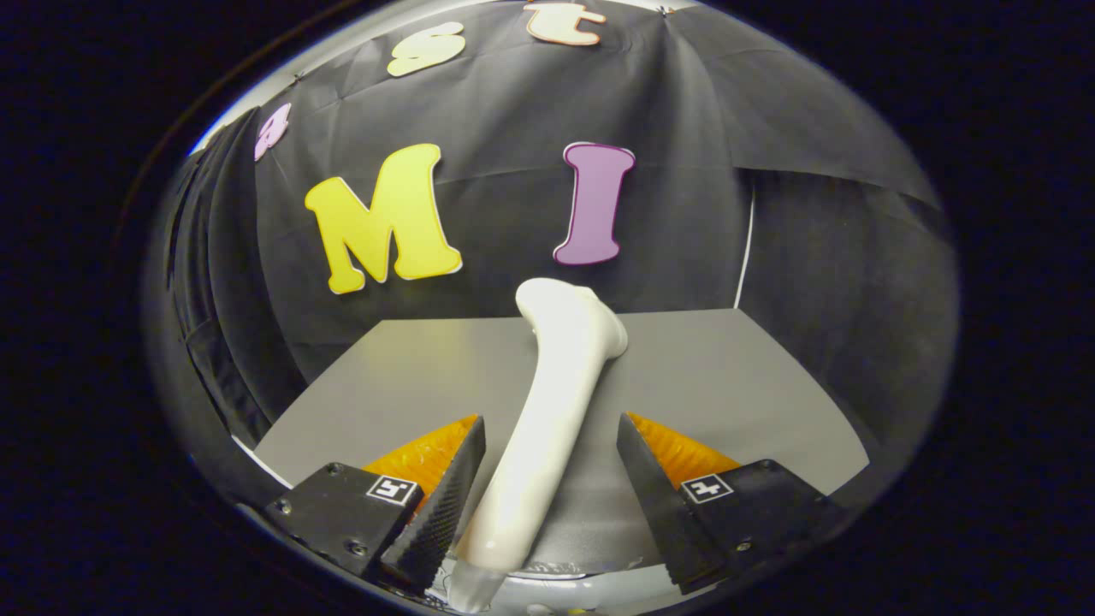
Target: Iron the clothes twice with a garment steamer, once on the left side and once on the right side.
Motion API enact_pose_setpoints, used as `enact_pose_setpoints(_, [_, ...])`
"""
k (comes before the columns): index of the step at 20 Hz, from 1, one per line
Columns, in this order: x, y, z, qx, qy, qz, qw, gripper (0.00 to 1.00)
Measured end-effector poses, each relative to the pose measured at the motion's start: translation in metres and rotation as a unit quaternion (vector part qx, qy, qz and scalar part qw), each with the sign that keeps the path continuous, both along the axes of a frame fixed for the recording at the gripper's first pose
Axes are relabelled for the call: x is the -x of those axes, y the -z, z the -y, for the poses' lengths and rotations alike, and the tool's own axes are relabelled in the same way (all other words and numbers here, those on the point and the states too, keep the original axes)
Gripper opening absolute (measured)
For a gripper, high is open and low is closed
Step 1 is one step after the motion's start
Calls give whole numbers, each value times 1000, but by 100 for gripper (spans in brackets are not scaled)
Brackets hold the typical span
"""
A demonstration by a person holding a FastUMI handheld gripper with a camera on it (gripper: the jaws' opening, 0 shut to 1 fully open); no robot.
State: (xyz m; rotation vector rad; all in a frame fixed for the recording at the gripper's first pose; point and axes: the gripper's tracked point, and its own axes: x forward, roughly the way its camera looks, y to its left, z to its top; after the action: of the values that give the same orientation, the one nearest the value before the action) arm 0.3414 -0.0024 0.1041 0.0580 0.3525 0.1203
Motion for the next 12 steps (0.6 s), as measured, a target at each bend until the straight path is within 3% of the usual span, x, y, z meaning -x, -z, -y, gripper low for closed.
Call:
enact_pose_setpoints(1, [-2,4,-4,-5,-2,-10,1000,95])
enact_pose_setpoints(6, [-8,15,-12,-46,12,-31,998,60])
enact_pose_setpoints(8, [-6,13,-11,-41,9,-29,999,57])
enact_pose_setpoints(12, [-6,10,-14,-87,0,-25,996,51])
